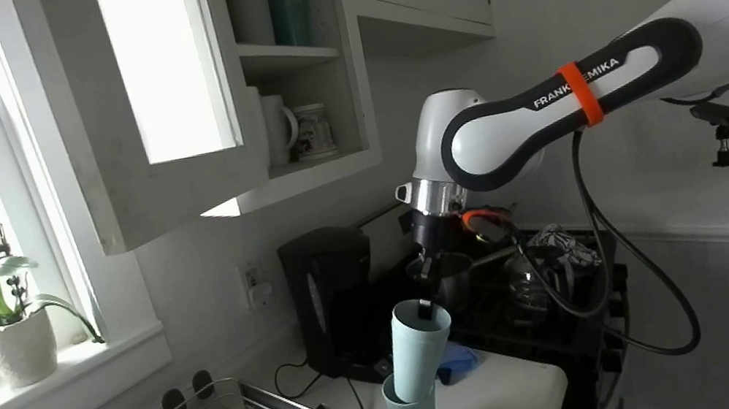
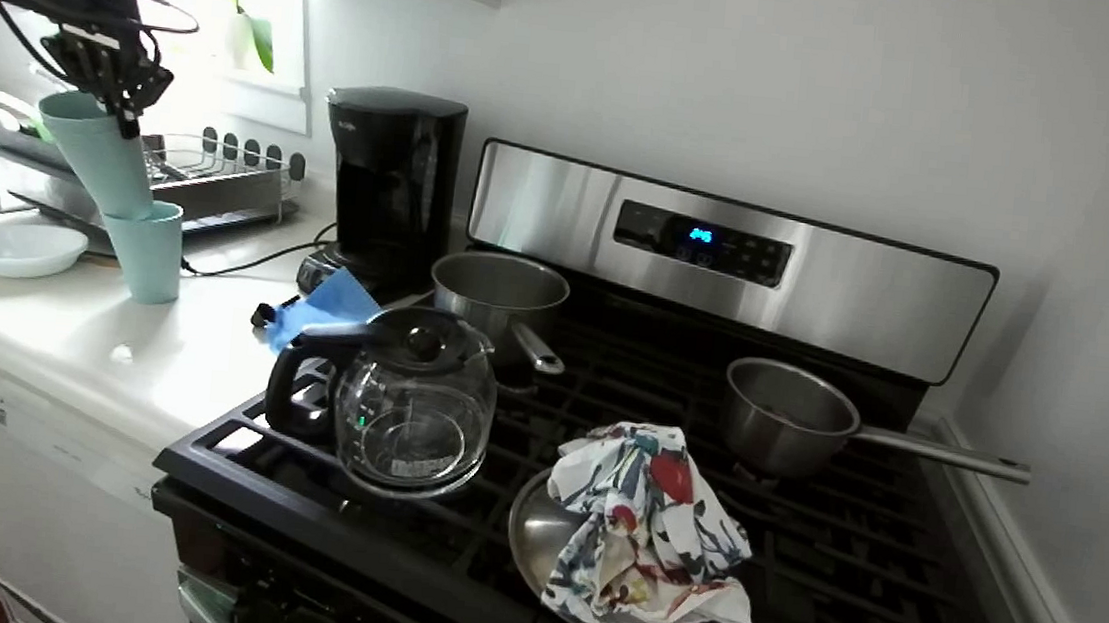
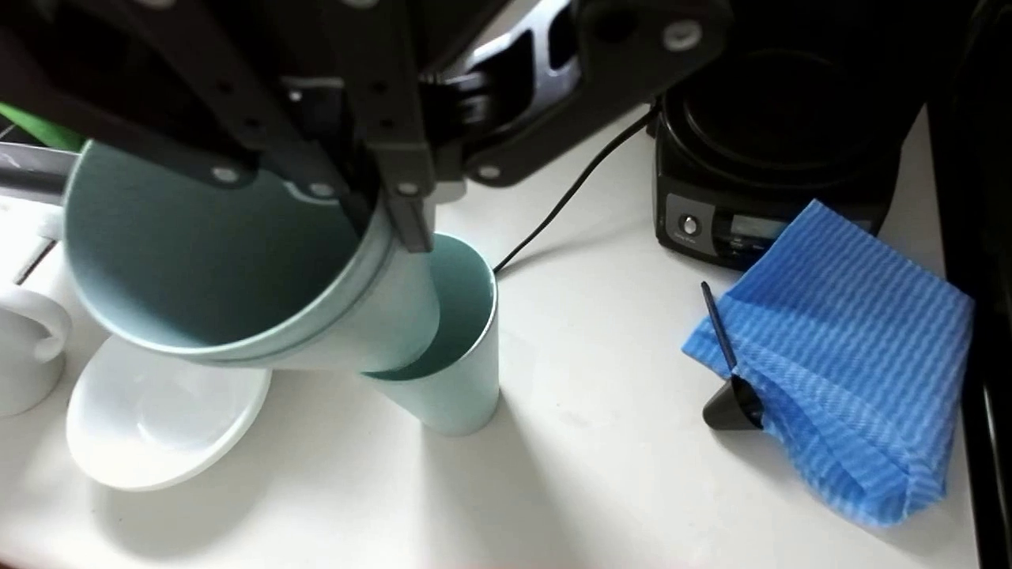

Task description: Stack all the blue cups together, flip the stacked blue cups and place them upside down on the kitchen counter

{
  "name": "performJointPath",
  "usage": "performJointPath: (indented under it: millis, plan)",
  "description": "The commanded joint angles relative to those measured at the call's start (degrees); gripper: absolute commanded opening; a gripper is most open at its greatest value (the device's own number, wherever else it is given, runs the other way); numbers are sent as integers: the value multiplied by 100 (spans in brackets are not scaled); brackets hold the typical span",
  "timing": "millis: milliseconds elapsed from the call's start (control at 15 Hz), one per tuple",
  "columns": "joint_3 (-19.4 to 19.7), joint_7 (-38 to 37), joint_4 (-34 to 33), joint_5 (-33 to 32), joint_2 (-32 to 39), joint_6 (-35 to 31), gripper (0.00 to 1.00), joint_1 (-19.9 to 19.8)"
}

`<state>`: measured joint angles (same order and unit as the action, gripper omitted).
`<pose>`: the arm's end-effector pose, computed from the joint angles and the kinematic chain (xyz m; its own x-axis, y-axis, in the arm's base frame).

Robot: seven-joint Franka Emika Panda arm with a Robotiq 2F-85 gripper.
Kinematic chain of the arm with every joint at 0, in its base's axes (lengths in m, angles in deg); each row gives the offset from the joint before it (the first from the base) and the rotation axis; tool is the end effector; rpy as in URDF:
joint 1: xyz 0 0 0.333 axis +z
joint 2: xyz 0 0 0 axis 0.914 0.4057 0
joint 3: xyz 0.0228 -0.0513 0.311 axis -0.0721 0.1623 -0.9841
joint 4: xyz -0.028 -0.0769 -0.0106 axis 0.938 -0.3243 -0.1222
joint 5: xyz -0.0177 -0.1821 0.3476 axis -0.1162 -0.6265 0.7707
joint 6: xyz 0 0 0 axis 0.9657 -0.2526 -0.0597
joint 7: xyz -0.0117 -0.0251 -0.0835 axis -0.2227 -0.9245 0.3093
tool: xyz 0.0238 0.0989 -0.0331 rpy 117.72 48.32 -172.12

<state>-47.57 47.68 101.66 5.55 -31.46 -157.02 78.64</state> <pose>0.4369 0.1410 0.5046 0.8908 0.3872 0.2379 0.4197 -0.9017 -0.1040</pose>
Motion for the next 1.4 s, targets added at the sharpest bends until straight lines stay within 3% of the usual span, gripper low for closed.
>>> performJointPath:
  millis: [0,600,667,733,1133,1333]
  plan:
    - [-44,48,-192,132,422,-96,2,12]
    - [-137,-156,-258,-48,972,-128,2,-109]
    - [-154,-172,-266,-120,1001,-120,32,-124]
    - [-165,-204,-282,-150,1024,-107,32,-132]
    - [-188,-237,-275,-157,1170,-152,73,-142]
    - [-152,-196,-244,239,1268,-424,94,-109]
